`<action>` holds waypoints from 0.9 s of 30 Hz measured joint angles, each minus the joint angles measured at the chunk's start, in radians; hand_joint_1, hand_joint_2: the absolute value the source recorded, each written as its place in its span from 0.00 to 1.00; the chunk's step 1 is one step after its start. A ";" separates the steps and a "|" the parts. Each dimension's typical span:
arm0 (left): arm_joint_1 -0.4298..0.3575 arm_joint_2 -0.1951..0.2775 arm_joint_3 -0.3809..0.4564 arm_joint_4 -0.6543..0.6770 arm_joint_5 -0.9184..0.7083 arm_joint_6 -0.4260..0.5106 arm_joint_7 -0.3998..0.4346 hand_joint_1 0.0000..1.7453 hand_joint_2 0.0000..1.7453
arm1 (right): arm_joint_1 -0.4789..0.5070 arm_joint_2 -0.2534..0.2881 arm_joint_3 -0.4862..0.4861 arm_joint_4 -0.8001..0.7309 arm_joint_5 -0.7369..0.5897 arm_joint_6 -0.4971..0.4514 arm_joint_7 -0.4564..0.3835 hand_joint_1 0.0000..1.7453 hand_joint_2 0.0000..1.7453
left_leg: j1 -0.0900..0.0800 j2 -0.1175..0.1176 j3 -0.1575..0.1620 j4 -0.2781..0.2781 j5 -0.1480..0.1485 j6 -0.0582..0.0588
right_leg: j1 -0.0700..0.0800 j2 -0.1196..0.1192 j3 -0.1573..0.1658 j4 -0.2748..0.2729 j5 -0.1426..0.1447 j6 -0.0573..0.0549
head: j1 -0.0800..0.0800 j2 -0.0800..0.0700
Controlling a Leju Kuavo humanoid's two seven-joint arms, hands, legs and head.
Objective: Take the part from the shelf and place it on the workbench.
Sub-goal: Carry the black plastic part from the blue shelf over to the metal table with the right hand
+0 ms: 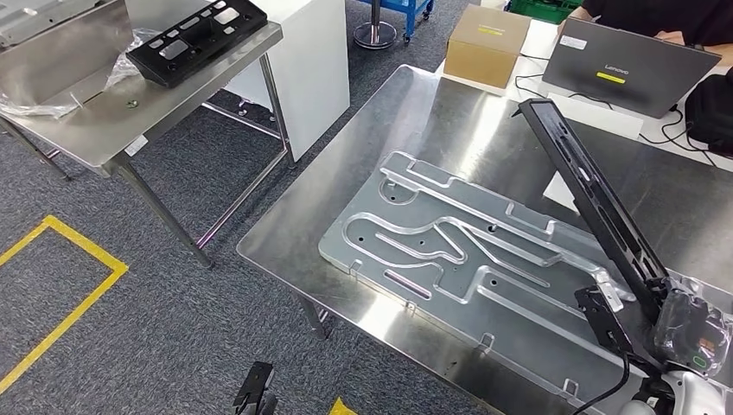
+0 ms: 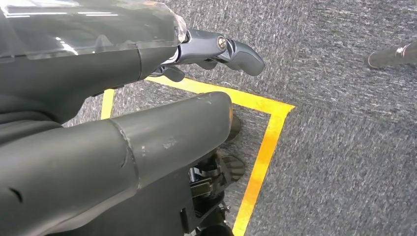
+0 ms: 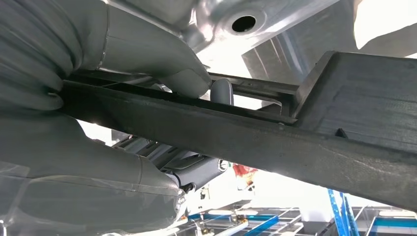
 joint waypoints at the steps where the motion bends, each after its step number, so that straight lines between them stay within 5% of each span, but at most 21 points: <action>1: 0.000 0.000 0.000 0.000 0.000 0.000 -0.001 0.00 0.00 | -0.006 -0.004 0.005 0.001 0.004 0.024 -0.019 1.00 1.00 | 0.000 0.000 -0.001 0.000 0.000 -0.002 | 0.000 0.000 0.000 0.000 0.000 0.000 | 0.000 0.000; 4: -0.015 0.012 0.000 0.000 0.007 -0.017 0.006 0.00 0.00 | -0.130 -0.093 0.098 0.069 0.041 0.270 -0.167 1.00 1.00 | -0.002 0.006 -0.006 -0.001 -0.001 -0.006 | 0.000 0.007 -0.003 0.002 0.003 -0.002 | -0.002 0.000; 7: -0.055 0.030 0.000 -0.002 0.014 -0.041 0.021 0.00 0.00 | -0.360 -0.200 0.339 0.239 0.084 0.498 -0.250 1.00 1.00 | -0.001 0.017 -0.004 0.000 0.002 -0.006 | 0.000 0.015 -0.004 0.001 0.008 -0.002 | -0.002 0.000; 11: -0.076 0.039 0.001 -0.003 0.017 -0.037 0.021 0.00 0.00 | -0.548 -0.236 0.643 0.389 0.106 0.495 -0.231 1.00 1.00 | -0.001 0.012 0.001 0.002 0.007 -0.003 | -0.001 0.009 -0.002 0.000 0.011 0.000 | -0.003 0.000; 15: -0.075 0.040 0.000 -0.003 0.011 -0.030 0.021 0.00 0.00 | -0.643 -0.261 0.828 0.457 0.082 0.508 -0.224 1.00 1.00 | -0.001 0.005 -0.001 0.002 0.008 -0.003 | 0.000 0.003 -0.001 0.000 0.010 0.000 | -0.002 0.000; 27: -0.076 0.040 -0.002 -0.003 0.012 -0.023 0.022 0.00 0.00 | -0.702 -0.298 0.989 0.510 0.028 0.484 -0.191 1.00 1.00 | -0.001 0.007 0.000 0.002 0.005 -0.003 | 0.000 0.006 -0.001 -0.001 0.009 0.001 | -0.002 0.000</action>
